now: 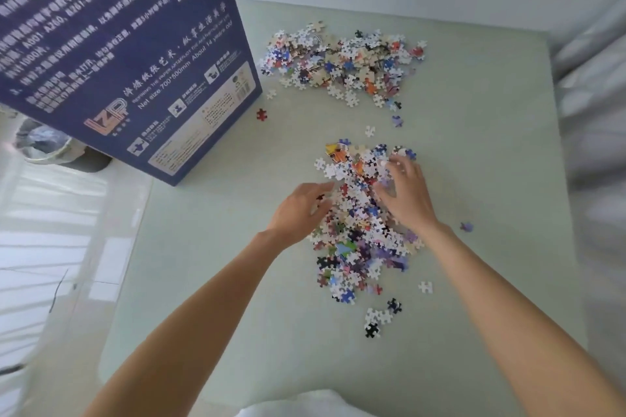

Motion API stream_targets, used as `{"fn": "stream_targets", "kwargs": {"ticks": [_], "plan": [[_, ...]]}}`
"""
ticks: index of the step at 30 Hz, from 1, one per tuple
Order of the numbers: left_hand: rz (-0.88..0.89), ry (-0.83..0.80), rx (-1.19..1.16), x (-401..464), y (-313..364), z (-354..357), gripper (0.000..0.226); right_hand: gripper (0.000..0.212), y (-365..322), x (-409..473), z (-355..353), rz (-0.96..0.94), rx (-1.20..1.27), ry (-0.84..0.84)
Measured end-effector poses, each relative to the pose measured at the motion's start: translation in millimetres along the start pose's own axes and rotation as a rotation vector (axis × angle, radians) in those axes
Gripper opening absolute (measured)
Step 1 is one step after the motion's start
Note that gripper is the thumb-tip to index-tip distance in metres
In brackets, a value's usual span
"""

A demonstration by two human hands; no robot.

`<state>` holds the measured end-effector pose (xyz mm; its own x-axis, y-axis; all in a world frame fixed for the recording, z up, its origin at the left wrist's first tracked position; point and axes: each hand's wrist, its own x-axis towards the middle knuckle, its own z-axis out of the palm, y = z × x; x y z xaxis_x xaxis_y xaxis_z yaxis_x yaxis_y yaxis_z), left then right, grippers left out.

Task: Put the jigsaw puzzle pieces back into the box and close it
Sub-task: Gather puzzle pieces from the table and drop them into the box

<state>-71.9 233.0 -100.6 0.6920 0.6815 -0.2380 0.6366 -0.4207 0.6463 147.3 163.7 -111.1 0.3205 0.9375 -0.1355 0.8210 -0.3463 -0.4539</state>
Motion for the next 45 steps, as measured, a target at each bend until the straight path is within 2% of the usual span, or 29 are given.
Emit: {"fn": "stream_targets", "kwargs": {"ticks": [2, 5, 8, 10, 12, 16, 19, 20, 22, 25, 27, 29, 32, 33, 36, 38, 40, 42, 45], "plan": [[0.004, 0.155, 0.043, 13.4, -13.4, -14.0, 0.039, 0.046, 9.8, 18.4, -4.1, -0.017, -0.016, 0.004], [-0.168, 0.323, 0.178, 38.3, -40.7, -35.2, 0.048, 0.048, 20.7, 50.0, -6.8, -0.043, -0.01, -0.029], [-0.393, 0.27, 0.224, 68.3, -58.9, -45.6, 0.06, 0.049, 25.5, 87.4, -13.1, -0.09, -0.004, -0.041], [-0.457, 0.261, 0.271, 81.9, -58.7, -43.0, 0.06, 0.051, 28.2, 114.9, -19.9, -0.13, -0.025, -0.035], [-0.401, 0.268, 0.328, 91.9, -53.1, -35.8, 0.059, 0.052, 32.7, 147.8, -28.3, -0.153, -0.045, -0.02], [-0.111, 0.24, 0.382, 115.7, -43.1, -32.5, 0.051, 0.055, 48.6, 217.0, -46.3, -0.161, -0.105, 0.018], [0.07, 0.343, 0.377, 153.9, -43.3, -45.6, 0.045, 0.06, 61.3, 258.4, -55.4, -0.109, -0.14, 0.008], [0.053, 0.396, 0.387, 171.7, -45.0, -51.8, 0.047, 0.058, 65.8, 270.4, -57.3, -0.07, -0.146, -0.002], [-0.098, 0.447, 0.414, 203.4, -49.3, -64.7, 0.054, 0.056, 71.8, 286.7, -58.4, 0.02, -0.129, -0.037], [-0.388, 0.369, 0.34, 239.1, -59.3, -78.1, 0.063, 0.056, 67.6, 305.0, -56.0, 0.048, -0.081, -0.114], [-0.455, 0.314, 0.286, 249.0, -63.0, -79.8, 0.064, 0.056, 58.7, 309.6, -48.5, -0.011, -0.118, -0.183], [-0.367, 0.278, 0.308, 248.7, -61.7, -72.2, 0.062, 0.064, 49.4, 301.1, -41.0, -0.121, -0.156, -0.221], [-0.147, 0.224, 0.282, 232.7, -49.9, -53.4, 0.062, 0.095, 40.2, 264.3, -31.4, -0.325, -0.117, -0.246], [-0.097, 0.204, 0.239, 224.6, -44.8, -48.9, 0.062, 0.098, 39.2, 248.2, -28.6, -0.369, -0.092, -0.263], [0.034, 0.166, 0.095, 192.5, -28.2, -41.6, 0.059, 0.087, 41.3, 195.5, -21.0, -0.492, -0.03, -0.342], [0.09, 0.15, 0.033, 170.7, -19.3, -40.6, 0.055, 0.068, 44.3, 166.3, -21.5, -0.572, 0.036, -0.406], [0.077, 0.158, -0.001, 158.6, -12.9, -47.0, 0.054, 0.05, 41.9, 154.0, -34.4, -0.546, 0.19, -0.431], [0.072, 0.232, -0.015, 165.4, -8.1, -59.4, 0.043, 0.036, 34.3, 162.4, -52.5, -0.48, 0.319, -0.371], [0.118, 0.4, 0.053, 207.3, -16.1, -77.9, 0.031, 0.028, 32.2, 197.6, -68.1, -0.424, 0.336, -0.166]]}}
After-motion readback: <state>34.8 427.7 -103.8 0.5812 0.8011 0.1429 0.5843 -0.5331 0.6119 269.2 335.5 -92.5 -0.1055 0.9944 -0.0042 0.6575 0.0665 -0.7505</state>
